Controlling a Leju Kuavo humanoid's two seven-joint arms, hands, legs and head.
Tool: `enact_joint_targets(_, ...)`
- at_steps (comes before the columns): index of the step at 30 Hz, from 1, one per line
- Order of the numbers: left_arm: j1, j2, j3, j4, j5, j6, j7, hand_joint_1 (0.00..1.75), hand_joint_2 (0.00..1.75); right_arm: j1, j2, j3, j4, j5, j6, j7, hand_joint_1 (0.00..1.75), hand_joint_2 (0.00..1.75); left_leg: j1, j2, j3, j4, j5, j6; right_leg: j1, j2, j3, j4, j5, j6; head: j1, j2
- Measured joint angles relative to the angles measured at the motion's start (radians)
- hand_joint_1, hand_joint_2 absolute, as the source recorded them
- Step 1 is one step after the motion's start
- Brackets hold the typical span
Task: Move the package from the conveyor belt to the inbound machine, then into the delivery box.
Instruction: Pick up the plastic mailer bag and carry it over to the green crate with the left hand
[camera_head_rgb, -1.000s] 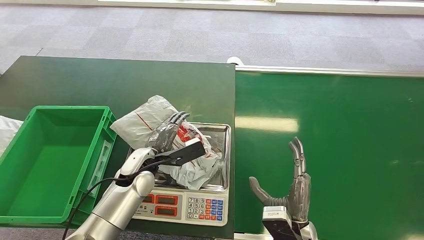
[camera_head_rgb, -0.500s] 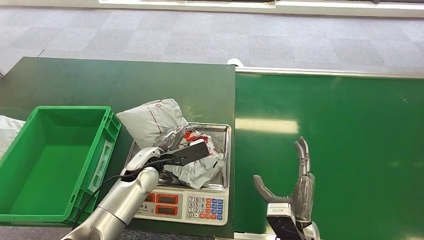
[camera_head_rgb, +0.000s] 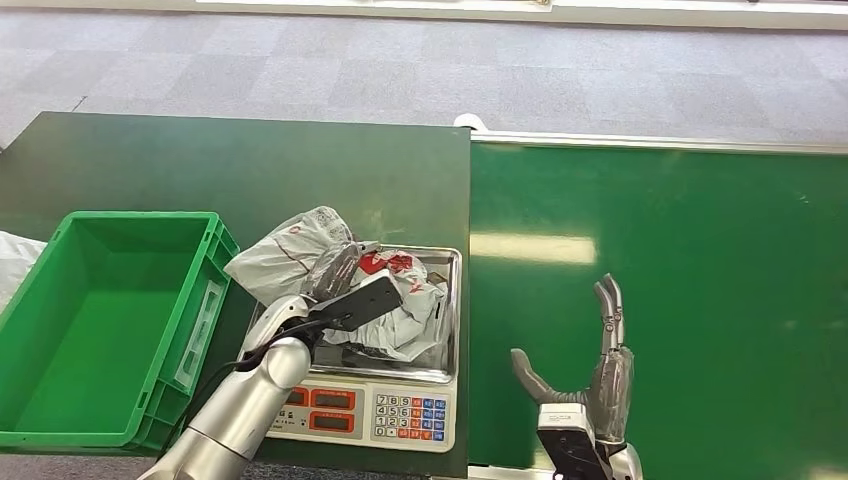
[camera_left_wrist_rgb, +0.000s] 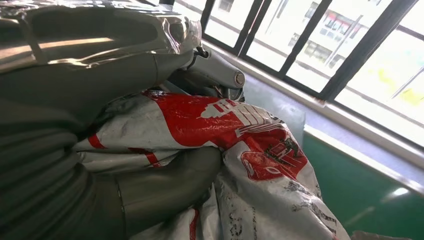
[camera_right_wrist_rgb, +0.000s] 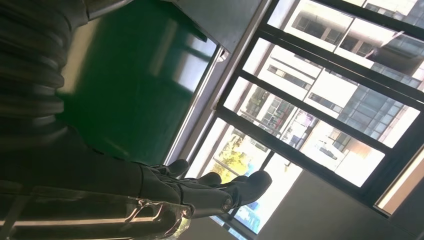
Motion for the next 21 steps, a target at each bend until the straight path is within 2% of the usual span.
enact_joint_targets(8, 0.027, 0.005, 0.004, -0.079, 0.014, 0.021, -0.033, 1.75, 1.75, 0.0, 0.0, -0.004, 0.0, -0.002, 0.0, -0.001, 0.0, 1.75, 0.0, 0.0, 0.0, 0.0, 0.0, 0.0, 0.0, 0.0, 0.0, 0.0, 0.0, 0.0, 0.0, 0.0)
enact_joint_targets(11, 0.043, 0.006, 0.004, -0.126, 0.006, 0.089, -0.065, 1.75, 1.75, 0.0, 0.0, -0.005, 0.0, -0.004, -0.002, -0.002, 0.0, 1.75, 0.0, 0.0, -0.001, 0.0, 0.0, 0.0, 0.0, 0.0, -0.001, 0.0, 0.0, 0.0, 0.0, 0.0)
enact_joint_targets(16, 0.076, 0.014, 0.003, -0.309, -0.04, 0.202, -0.079, 1.75, 1.75, 0.0, 0.0, -0.007, 0.004, -0.011, -0.009, -0.003, 0.0, 1.75, 0.0, 0.0, -0.002, 0.0, 0.0, 0.0, 0.0, 0.0, -0.003, 0.0, 0.0, 0.0, 0.0, 0.0)
enact_joint_targets(21, 0.109, 0.048, -0.003, -0.509, -0.056, 0.3, -0.098, 1.75, 1.75, 0.007, 0.0, -0.009, 0.008, -0.013, -0.026, -0.004, 0.0, 1.75, 0.0, 0.0, -0.003, 0.0, 0.0, 0.0, 0.0, 0.0, -0.003, 0.0, 0.0, 0.0, 0.0, 0.0)
